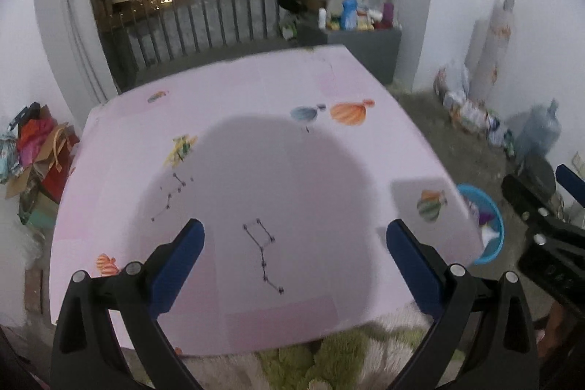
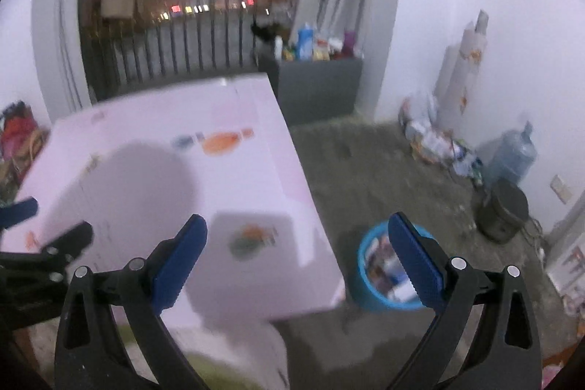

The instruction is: Collect trash

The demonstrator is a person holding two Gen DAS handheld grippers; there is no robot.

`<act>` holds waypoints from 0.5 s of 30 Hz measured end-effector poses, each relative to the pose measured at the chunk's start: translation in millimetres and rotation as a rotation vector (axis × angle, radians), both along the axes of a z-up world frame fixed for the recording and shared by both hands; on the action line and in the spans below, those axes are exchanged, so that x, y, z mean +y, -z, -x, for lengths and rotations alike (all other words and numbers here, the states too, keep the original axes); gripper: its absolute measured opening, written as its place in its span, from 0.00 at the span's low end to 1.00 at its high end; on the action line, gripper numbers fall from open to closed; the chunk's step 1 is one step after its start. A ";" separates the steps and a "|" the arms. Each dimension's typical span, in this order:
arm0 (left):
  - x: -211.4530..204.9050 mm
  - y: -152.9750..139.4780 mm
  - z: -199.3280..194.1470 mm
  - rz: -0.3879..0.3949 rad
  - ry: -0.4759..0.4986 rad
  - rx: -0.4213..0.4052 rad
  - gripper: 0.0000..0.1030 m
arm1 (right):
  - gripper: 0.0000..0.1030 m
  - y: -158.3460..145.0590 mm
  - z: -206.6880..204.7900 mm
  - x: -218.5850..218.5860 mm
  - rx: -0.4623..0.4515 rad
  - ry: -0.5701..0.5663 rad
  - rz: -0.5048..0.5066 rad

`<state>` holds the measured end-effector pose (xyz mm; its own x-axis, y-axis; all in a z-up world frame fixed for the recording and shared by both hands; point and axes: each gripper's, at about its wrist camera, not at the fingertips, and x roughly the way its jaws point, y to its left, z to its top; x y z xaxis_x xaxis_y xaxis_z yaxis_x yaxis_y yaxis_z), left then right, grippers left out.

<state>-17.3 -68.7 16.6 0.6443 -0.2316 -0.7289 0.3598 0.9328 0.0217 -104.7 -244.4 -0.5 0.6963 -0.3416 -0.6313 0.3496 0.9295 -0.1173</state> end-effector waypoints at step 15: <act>-19.3 16.4 -21.8 -0.029 -0.027 0.072 0.95 | 0.92 16.7 16.3 -25.1 0.114 0.139 -0.006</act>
<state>4.5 -88.1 0.2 0.5956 -0.1931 -0.7797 0.3358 0.9416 0.0234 -121.0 -269.5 -17.2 0.5666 -0.4259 -0.7054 0.4595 0.8739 -0.1585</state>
